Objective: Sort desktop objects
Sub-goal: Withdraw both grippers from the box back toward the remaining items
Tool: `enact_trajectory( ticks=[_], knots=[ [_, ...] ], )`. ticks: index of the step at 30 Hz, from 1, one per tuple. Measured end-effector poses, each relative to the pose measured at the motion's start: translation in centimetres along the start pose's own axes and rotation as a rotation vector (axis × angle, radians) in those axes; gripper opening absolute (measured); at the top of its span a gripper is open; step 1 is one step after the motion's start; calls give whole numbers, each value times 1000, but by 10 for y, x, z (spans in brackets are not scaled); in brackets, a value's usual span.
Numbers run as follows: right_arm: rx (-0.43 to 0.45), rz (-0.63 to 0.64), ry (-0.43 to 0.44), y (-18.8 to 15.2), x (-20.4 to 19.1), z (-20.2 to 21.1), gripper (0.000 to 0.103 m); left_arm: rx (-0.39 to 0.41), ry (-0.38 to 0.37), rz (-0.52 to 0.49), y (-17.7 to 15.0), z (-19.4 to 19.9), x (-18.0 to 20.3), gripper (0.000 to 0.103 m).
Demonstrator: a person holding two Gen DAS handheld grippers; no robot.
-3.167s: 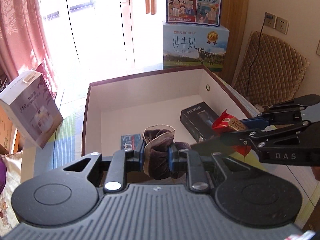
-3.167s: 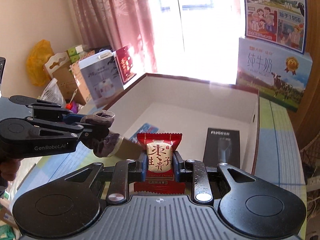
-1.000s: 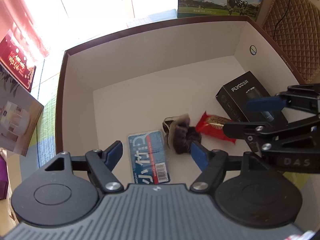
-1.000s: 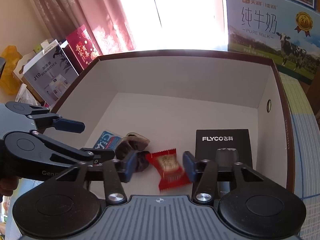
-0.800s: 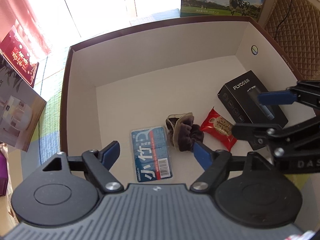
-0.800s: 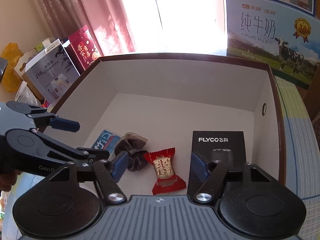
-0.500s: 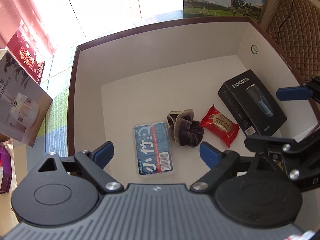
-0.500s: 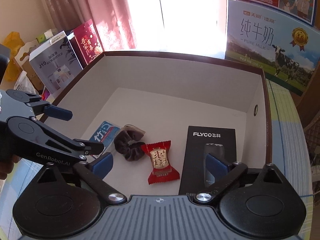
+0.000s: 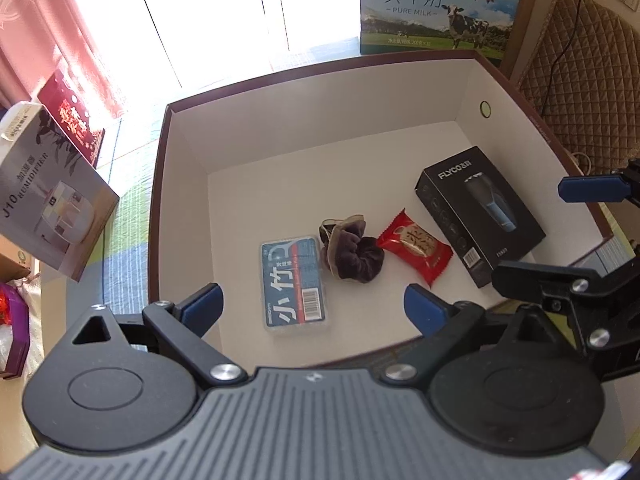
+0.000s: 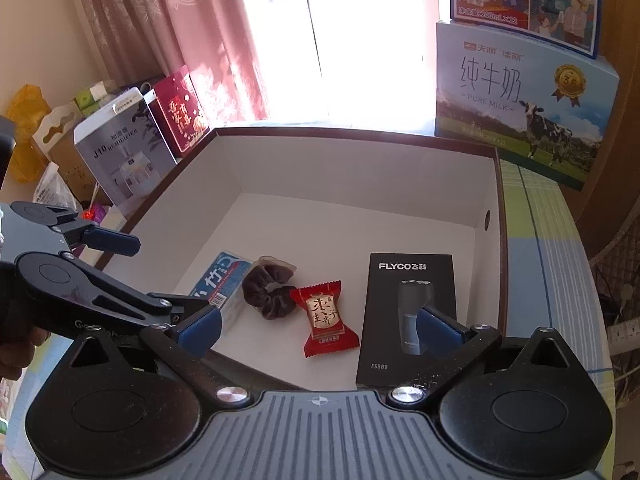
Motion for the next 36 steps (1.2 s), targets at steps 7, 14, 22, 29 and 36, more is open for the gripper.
enact_trajectory(
  ticks=[7, 14, 22, 29, 36],
  knots=[
    [35, -12, 5, -8, -7, 23, 101, 26, 3, 18, -12, 23, 5, 96],
    [77, -7, 13, -18, -16, 50, 101, 64, 15, 15, -29, 50, 11, 96],
    [99, 8, 17, -33, -28, 76, 101, 85, -8, 13, -54, 76, 18, 97],
    [111, 12, 25, -48, -35, 96, 101, 84, -19, 26, -78, 91, 19, 97],
    [96, 18, 32, -69, -41, 108, 101, 69, -24, 37, -103, 99, 19, 97]
  ],
)
Point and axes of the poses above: each gripper's, at about its wrist camera, not at the fingertips, and z roughly against the way its jaws point, x to its right, y to its top, the point moved 2 cm from there along -z, roughly the way its jaws point, and after that the axes turned 10 degrees about z, right-handed, at the moved point
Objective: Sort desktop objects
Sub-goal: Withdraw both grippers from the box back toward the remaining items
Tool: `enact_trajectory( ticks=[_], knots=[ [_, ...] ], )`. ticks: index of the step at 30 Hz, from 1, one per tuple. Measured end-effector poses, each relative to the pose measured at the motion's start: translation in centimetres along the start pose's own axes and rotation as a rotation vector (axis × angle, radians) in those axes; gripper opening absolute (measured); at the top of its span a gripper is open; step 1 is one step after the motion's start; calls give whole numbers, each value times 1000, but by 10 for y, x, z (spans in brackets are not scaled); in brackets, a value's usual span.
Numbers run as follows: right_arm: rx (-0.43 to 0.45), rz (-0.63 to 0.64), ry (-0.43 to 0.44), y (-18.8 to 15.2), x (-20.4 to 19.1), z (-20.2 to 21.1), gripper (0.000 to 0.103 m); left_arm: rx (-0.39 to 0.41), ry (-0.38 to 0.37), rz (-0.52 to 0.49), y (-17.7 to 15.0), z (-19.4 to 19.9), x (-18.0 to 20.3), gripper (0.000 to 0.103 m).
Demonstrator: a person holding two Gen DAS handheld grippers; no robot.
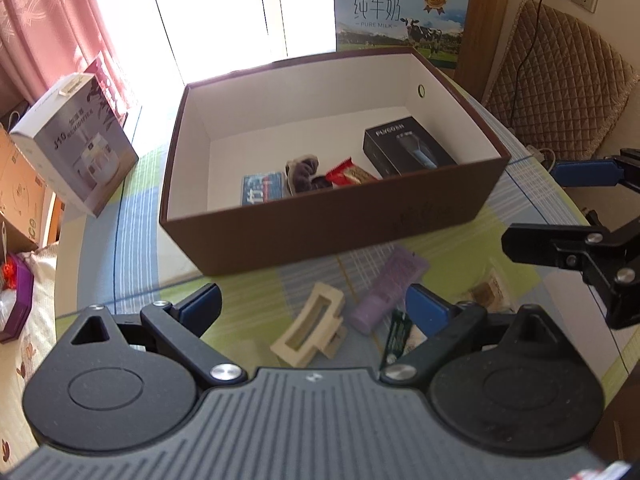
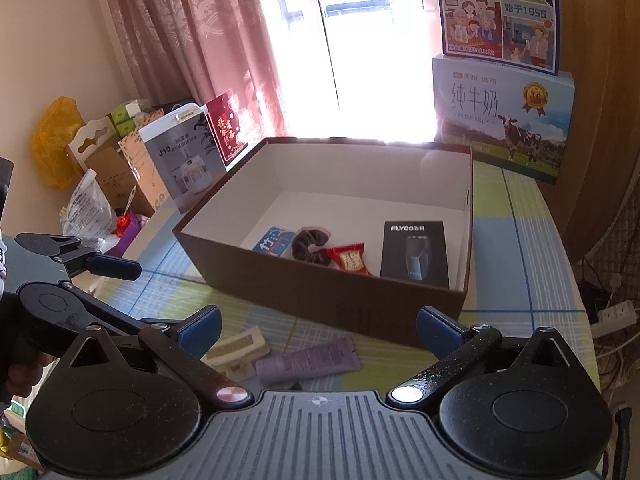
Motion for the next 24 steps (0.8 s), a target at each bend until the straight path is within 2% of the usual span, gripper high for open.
enact_trajectory(
  ticks=[15, 24],
  knots=[
    [-28, -5, 9, -37, -8, 26, 101, -7, 10, 24, -41, 16, -7, 97],
    [-85, -10, -2, -62, -5, 30, 101, -40, 29, 34, -63, 14, -11, 97]
  ],
)
Point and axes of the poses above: each gripper's, at about its wrist camera, not at the fingertips, and z roughly against the way its jaws point, x to its right, y to its top, the point moved 2 cm from there along -z, roughly the way its jaws point, and after that the axes turned 10 degrees about z, right-handed, at the moved point
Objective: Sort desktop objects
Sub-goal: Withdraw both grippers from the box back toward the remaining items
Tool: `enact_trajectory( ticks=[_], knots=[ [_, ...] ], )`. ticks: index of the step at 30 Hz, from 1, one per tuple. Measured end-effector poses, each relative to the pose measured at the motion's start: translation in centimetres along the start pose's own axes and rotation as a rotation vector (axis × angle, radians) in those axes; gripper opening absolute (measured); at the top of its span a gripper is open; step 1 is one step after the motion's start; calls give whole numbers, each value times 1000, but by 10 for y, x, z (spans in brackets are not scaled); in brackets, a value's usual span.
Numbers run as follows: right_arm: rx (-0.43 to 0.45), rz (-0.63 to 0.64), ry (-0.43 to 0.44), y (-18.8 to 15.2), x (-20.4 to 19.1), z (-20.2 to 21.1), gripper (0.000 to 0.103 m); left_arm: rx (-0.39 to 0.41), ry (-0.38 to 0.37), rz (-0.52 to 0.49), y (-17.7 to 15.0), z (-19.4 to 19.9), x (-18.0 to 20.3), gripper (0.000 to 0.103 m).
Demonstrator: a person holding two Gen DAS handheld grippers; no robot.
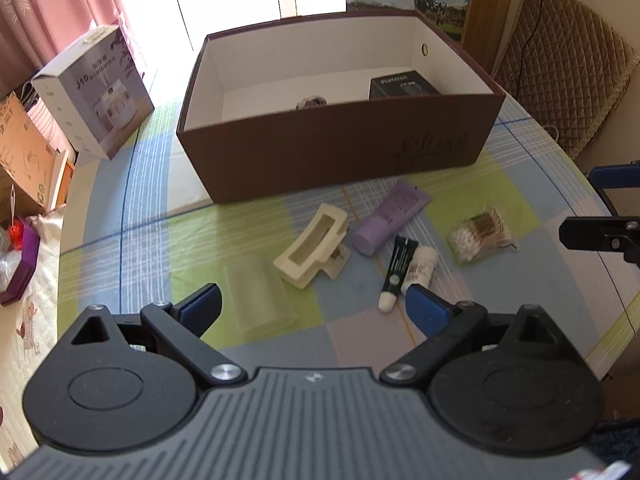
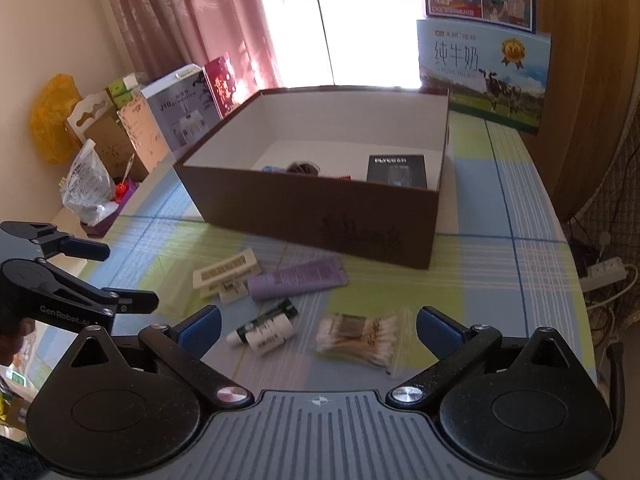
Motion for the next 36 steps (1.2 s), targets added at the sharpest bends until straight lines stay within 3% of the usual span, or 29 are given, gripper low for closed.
enact_trajectory(
  ticks=[18, 31, 33, 36],
  knots=[
    [-62, 76, -19, -21, 3, -24, 101, -21, 14, 27, -11, -17, -7, 96],
    [-1, 134, 2, -11, 8, -34, 101, 2, -3, 13, 1, -32, -3, 96],
    [9, 160, 11, -10, 9, -38, 98, 1, -1, 11, 3, -36, -3, 96],
    [11, 227, 31, -10, 8, -47, 86, -3, 3, 8, 5, -43, -5, 95]
  ],
)
Point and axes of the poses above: each gripper's, at about its wrist camera, not at the fingertips, and z roughly against the way its jaws point, x to its right, y to its top, the point moved 2 cm from there along -z, roughly the way its jaws point, and after that the axes turned 10 degrees about z, right-handed, at the moved point
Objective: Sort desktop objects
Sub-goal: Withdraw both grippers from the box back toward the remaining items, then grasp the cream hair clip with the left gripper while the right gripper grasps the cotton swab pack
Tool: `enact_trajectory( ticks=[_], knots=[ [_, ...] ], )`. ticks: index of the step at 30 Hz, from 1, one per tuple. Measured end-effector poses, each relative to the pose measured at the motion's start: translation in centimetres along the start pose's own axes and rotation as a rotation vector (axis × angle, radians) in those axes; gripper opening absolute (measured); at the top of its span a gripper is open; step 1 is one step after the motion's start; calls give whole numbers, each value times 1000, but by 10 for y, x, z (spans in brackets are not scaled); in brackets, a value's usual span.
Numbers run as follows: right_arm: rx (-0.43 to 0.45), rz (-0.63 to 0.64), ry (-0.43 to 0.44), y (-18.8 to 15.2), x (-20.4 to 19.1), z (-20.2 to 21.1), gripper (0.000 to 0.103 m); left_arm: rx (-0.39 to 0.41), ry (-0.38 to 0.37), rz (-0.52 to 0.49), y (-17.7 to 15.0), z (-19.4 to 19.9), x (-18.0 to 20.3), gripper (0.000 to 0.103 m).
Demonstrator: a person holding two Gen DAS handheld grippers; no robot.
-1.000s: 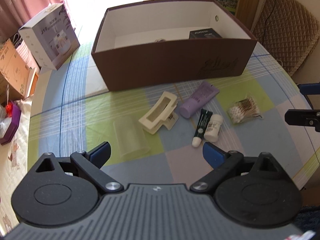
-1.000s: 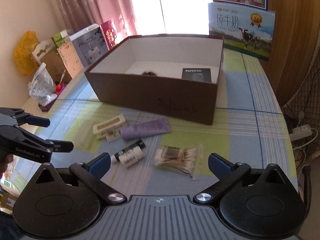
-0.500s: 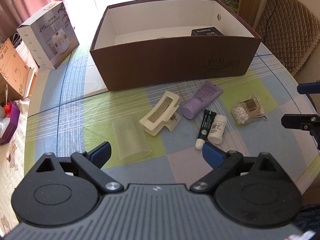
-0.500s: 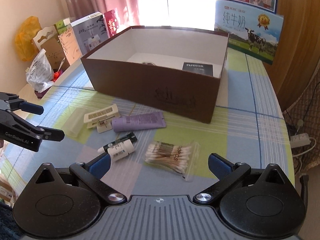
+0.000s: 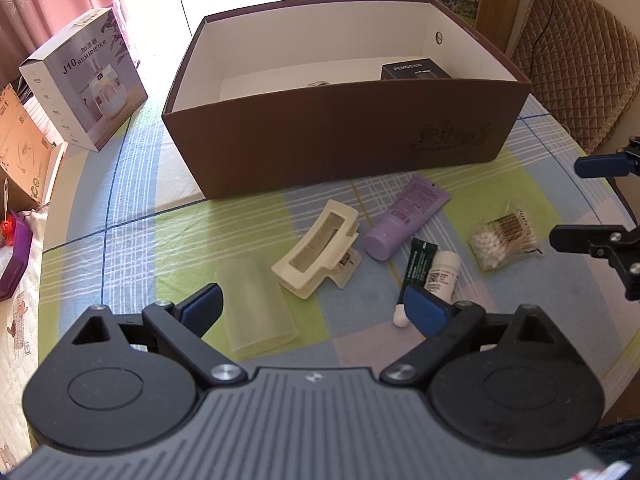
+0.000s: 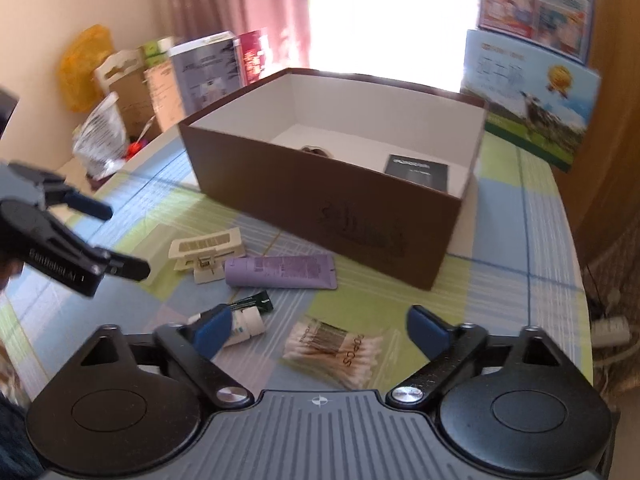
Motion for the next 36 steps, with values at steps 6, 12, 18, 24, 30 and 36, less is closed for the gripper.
enact_trajectory(
  ticks=[6, 12, 18, 24, 30, 36],
  knots=[
    [-39, 158, 38, 0, -1, -18, 74, -13, 3, -13, 1, -11, -6, 94],
    [-106, 289, 93, -11, -5, -47, 74, -27, 2, -28, 2, -23, -10, 94],
    [-177, 380, 89, -22, -6, -74, 71, -41, -4, -43, 4, -33, -12, 94],
    [-218, 335, 84, -26, 4, -90, 50, -50, -14, -63, 6, -43, -13, 94],
    [-255, 99, -22, -25, 28, -90, 39, -47, -25, -104, 10, -53, -15, 92],
    [-263, -107, -114, -34, 53, -79, 39, -59, -61, -149, 17, -69, -14, 83]
  ],
)
Point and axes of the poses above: each gripper's, at about its wrist camera, not at the fingertips, and z roughly against the way its jaws point, x to its right, y to its top, the point moved 2 cm from there along -z, roughly the way its jaws point, and after that the axes turned 10 degrees about z, right-handed, at the moved point
